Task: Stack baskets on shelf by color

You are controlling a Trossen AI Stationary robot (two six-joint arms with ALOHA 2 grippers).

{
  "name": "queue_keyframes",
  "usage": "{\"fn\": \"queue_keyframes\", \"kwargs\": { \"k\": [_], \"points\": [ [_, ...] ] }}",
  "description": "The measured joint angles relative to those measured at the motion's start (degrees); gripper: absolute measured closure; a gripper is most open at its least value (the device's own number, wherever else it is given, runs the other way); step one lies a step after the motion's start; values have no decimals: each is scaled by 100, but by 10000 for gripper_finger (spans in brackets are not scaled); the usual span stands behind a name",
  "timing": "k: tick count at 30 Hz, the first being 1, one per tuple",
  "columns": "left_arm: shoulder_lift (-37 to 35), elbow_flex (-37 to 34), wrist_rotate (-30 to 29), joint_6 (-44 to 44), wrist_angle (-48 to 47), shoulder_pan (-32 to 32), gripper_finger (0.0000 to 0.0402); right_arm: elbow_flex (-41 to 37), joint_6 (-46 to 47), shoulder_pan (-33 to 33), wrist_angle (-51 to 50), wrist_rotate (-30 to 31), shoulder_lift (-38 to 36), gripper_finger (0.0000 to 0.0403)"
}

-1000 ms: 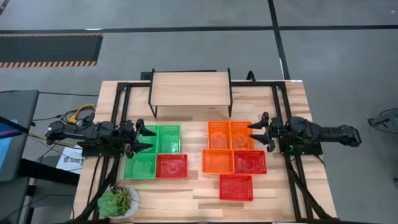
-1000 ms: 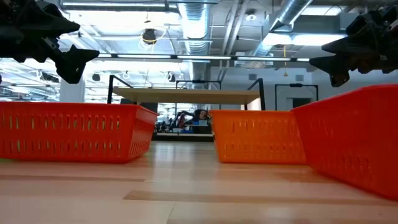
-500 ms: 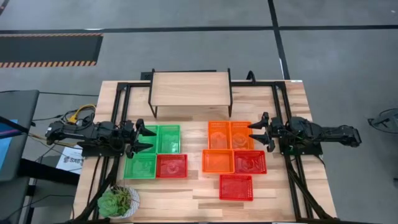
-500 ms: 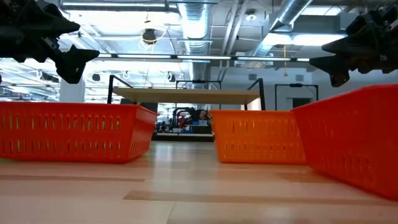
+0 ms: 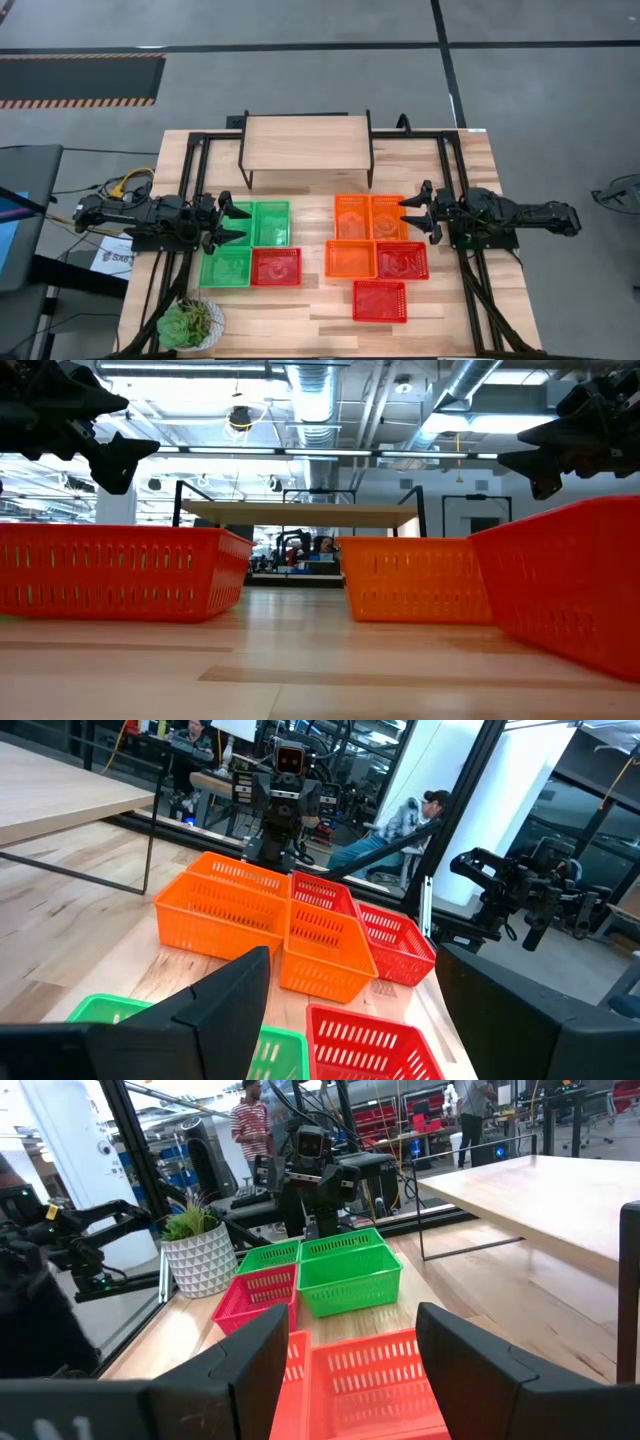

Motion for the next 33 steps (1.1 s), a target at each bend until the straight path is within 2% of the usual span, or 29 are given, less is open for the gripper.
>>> {"fn": "queue_keyframes", "kwargs": {
  "k": [17,20,23,31,33],
  "points": [
    [0,2,0,2,0,0,128,0,0,-1,0,1,1,159],
    [0,0,-299,-56,50,0,128,0,-1,0,0,2,1,159],
    [0,2,-550,-528,88,2,128,-1,0,1,0,2,2,159],
    [0,0,-619,-2037,96,2,128,1,0,1,0,0,2,159],
    [0,0,-979,-2293,157,13,128,-1,0,0,0,1,0,159]
  ]
}}
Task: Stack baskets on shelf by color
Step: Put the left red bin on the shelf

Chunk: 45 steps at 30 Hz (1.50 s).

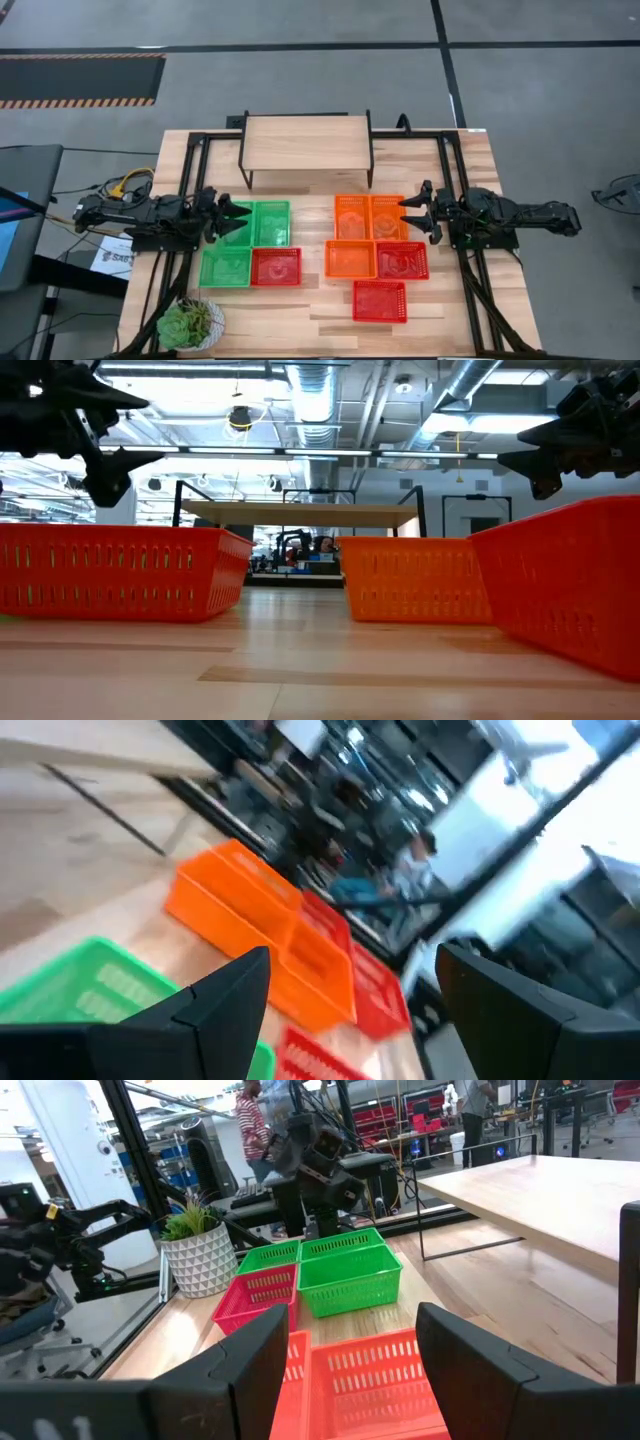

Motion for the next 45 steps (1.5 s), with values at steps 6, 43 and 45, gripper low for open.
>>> {"fn": "queue_keyframes", "kwargs": {
  "k": [6,43,45],
  "points": [
    [33,0,-1738,-1626,145,0,128,-1,43,-8,102,5,1,159],
    [5044,5981,252,-1811,-5151,-18,128,0,4028,25,240,34,2,159],
    [5499,6250,874,-1307,-5196,-98,128,0,4019,25,206,34,2,159]
  ]
}}
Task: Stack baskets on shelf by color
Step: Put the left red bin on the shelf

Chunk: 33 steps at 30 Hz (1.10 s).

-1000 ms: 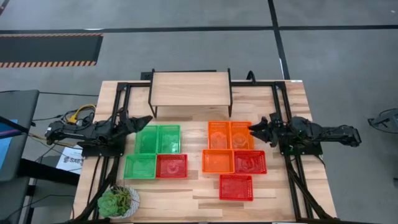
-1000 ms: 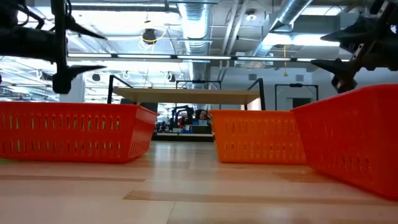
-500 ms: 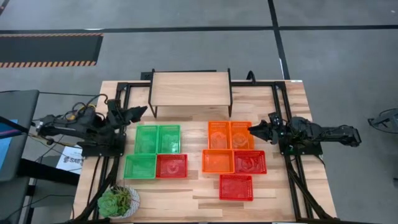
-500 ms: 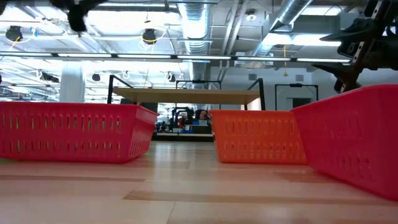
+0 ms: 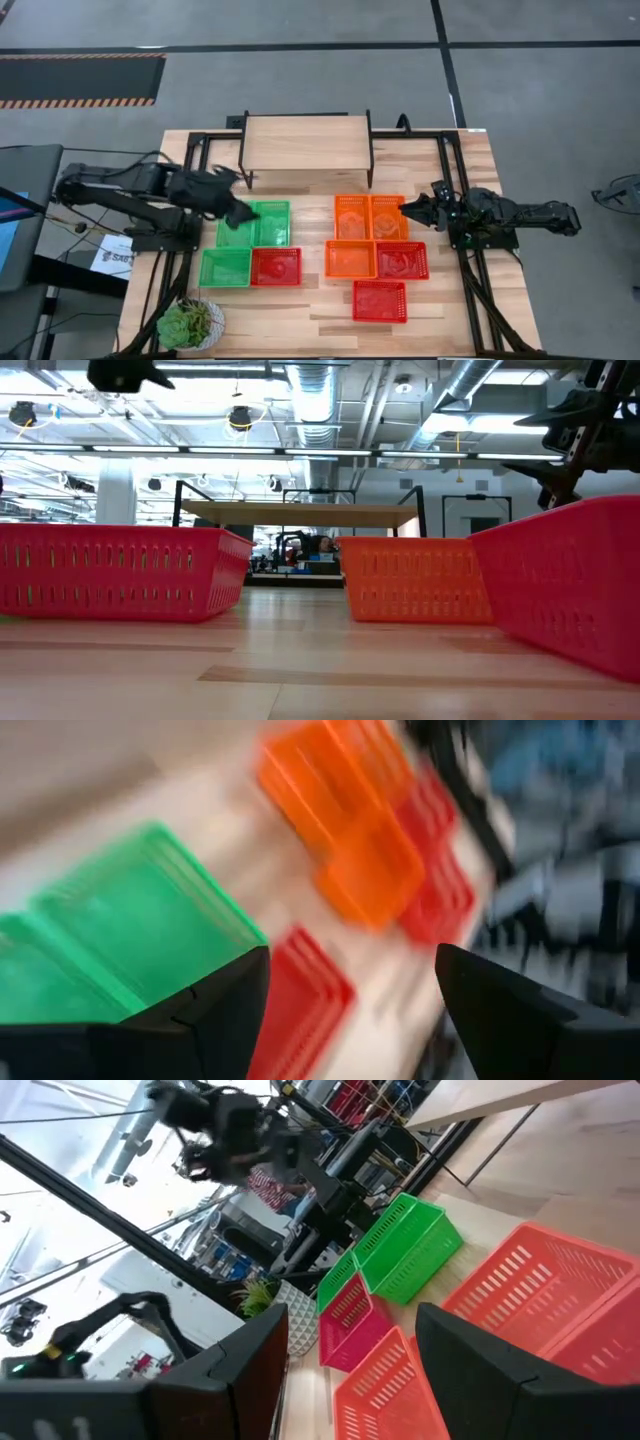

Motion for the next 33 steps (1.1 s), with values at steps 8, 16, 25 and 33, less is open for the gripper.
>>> {"fn": "queue_keyframes", "kwargs": {
  "k": [8,16,25,33],
  "points": [
    [1803,938,865,1968,-72,-424,128,0,-2,-2,-57,0,0,159],
    [2853,1159,1068,2580,-487,-1292,128,0,-4,9,-107,-7,0,159],
    [4024,1165,159,2828,-487,-2152,128,2,-22,9,-188,-13,-1,159],
    [4741,1163,-77,2867,-374,-2073,128,2,-22,9,-205,-20,-1,159]
  ]
}}
